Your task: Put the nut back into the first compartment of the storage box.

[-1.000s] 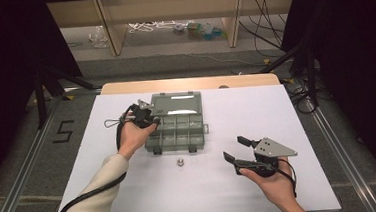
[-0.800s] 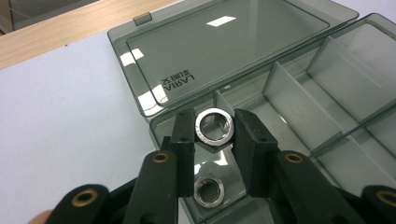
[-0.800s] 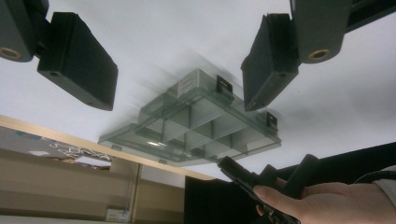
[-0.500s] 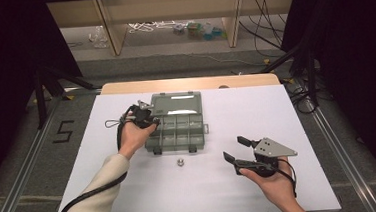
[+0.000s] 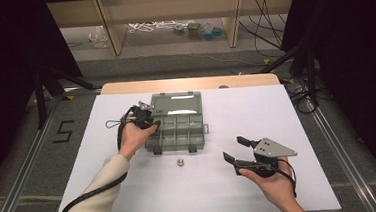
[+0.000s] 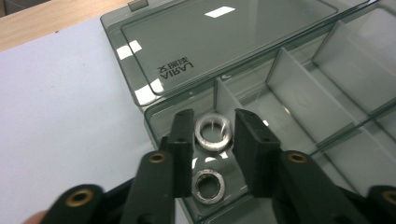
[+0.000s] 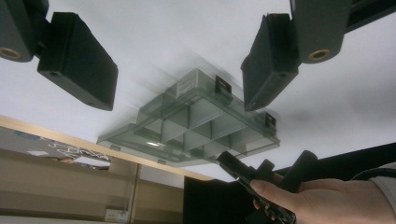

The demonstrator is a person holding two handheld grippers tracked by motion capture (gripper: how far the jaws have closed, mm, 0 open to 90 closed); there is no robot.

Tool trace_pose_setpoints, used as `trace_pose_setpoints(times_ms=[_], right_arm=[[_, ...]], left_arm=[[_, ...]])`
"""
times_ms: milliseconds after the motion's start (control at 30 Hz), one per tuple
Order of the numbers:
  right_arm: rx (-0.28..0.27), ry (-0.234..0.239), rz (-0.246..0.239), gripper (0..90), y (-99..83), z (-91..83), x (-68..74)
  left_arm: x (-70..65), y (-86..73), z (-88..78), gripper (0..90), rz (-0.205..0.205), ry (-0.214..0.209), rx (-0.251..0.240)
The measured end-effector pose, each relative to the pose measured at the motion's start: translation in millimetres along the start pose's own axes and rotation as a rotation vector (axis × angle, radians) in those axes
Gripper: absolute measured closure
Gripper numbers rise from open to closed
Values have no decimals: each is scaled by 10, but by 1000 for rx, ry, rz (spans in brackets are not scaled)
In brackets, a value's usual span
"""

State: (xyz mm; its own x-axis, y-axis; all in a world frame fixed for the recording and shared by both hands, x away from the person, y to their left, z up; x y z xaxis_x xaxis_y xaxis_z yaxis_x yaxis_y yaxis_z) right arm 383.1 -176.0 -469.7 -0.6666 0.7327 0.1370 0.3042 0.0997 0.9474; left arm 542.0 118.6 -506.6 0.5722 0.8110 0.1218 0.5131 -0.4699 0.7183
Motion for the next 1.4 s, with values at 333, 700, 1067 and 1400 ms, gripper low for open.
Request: trace_pose_setpoints(times_ms=[333,700,1067,1400], right_arm=[[0,0,0,275,0,0,1],[9,-2,0,275,-7,3,7],[-5,15,8,275,-1,18,31],[-10,-10,-16,275,14,8,-3]], left_arm=[[-71,55,-262,477,35,2,-49],[-480,-54,-601,333,139,-68,-59],[-932,-247,-702,335,221,-173,-15],[-1226,-357,-581,352,230,-234,4]])
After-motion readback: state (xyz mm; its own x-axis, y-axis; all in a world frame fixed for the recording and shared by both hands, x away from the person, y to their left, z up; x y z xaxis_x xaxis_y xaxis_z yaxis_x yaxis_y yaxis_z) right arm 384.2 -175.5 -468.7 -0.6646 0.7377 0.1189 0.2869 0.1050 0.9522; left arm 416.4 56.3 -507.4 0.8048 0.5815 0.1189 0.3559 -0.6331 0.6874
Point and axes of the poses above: each handheld gripper's, and its own axes: z roughly forward along the jaws, y roughly out of its top, x roughly to its left, the point moved 7 cm from there along z, roughly forward along the jaws, and after that the axes turned 7 degrees about z, right-handed, at the moved point
